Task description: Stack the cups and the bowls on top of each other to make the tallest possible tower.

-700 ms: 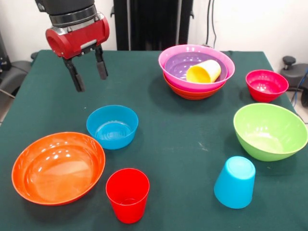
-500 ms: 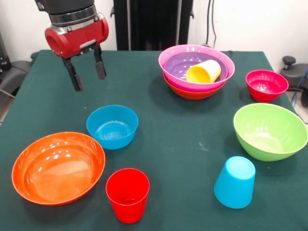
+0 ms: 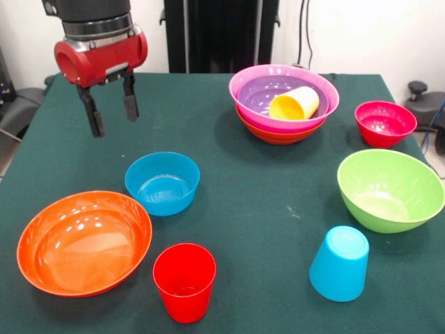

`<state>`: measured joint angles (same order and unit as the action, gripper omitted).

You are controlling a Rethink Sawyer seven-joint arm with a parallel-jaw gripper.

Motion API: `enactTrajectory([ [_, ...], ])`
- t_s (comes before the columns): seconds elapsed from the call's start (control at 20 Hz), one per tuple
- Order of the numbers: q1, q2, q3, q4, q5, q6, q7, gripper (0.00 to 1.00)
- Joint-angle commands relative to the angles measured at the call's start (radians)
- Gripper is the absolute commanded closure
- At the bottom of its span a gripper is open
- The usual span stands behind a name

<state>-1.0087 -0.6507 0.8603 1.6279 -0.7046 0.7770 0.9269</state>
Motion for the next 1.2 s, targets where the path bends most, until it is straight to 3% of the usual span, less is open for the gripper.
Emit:
enactTrajectory([
  [0.05, 0.086, 0.142, -0.066, -0.142, -0.133, 0.013, -0.161, 0.0],
  [0.3, 0.115, 0.225, -0.086, -0.185, -0.139, 0.039, -0.158, 0.0],
  [0.6, 0.123, 0.209, -0.095, -0.149, -0.09, 0.135, -0.157, 0.0],
  [1.2, 0.119, 0.167, -0.111, -0.083, -0.069, 0.171, -0.099, 0.0],
])
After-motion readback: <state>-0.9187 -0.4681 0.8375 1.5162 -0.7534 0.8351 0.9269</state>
